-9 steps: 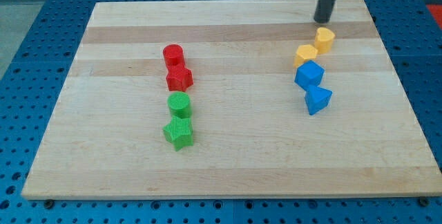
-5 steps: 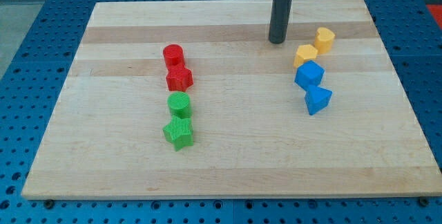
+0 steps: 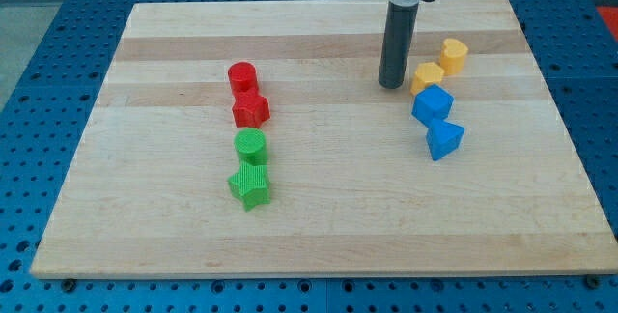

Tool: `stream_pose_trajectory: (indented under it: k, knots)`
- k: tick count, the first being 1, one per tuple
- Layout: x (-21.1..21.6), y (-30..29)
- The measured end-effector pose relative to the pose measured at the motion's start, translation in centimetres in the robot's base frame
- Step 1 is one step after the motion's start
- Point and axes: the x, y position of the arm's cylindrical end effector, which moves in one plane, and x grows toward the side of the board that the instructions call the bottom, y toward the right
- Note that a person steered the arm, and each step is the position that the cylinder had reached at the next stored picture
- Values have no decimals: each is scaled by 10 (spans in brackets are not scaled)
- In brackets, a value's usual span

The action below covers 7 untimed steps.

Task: Place the hexagon below the heart

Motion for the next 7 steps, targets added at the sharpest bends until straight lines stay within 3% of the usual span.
stream_pose_trajectory:
  k: [4,7]
  knots:
    - [0,55]
    - [0,28]
